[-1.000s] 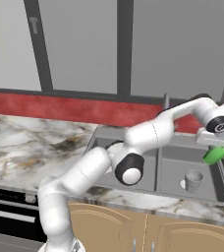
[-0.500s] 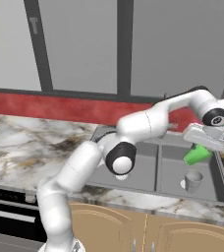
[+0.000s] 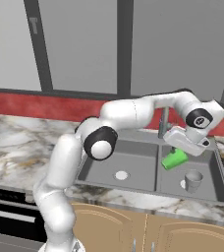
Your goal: Move any existing items from the left basin to the right basin for drying. Then move the cup from the counter to the left basin of the sink for washing.
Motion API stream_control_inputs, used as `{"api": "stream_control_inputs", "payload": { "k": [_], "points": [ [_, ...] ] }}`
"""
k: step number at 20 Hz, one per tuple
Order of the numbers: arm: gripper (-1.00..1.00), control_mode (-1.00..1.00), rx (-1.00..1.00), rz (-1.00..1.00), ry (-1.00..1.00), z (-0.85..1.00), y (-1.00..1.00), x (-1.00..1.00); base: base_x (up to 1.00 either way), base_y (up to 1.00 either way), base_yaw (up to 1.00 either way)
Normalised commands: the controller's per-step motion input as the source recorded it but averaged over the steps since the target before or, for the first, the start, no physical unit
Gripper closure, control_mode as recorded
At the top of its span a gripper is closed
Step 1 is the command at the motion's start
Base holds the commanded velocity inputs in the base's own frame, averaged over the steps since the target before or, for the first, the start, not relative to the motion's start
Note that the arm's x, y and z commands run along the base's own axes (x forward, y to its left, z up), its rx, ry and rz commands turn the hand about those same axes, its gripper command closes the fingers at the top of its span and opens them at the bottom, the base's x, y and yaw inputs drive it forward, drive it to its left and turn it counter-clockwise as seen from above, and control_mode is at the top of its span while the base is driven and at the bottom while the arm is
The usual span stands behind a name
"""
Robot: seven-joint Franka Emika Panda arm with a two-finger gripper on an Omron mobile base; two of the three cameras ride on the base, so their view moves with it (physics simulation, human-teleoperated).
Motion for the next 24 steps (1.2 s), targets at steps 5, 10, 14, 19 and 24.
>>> {"api": "stream_control_inputs", "payload": {
  "k": [5, 10, 14, 19, 24],
  "points": [
    [1.0, -1.0, -0.02, 0.11, -0.02, -0.12, 1.0, -0.24, 0.0, 0.0, 0.0],
    [1.0, -1.0, -0.04, 0.09, 0.0, -0.28, 1.0, -0.18, 0.0, 0.0, 0.0],
    [1.0, -1.0, -0.08, 0.02, 0.0, -0.22, 0.74, -0.01, 0.0, 0.0, 0.0],
    [1.0, -1.0, -0.09, 0.0, 0.0, -0.23, 0.46, 0.29, 0.0, 0.0, 0.0],
    [1.0, -1.0, -0.07, 0.0, 0.0, -0.3, 0.17, 0.41, 0.0, 0.0, 0.0]
  ]
}}
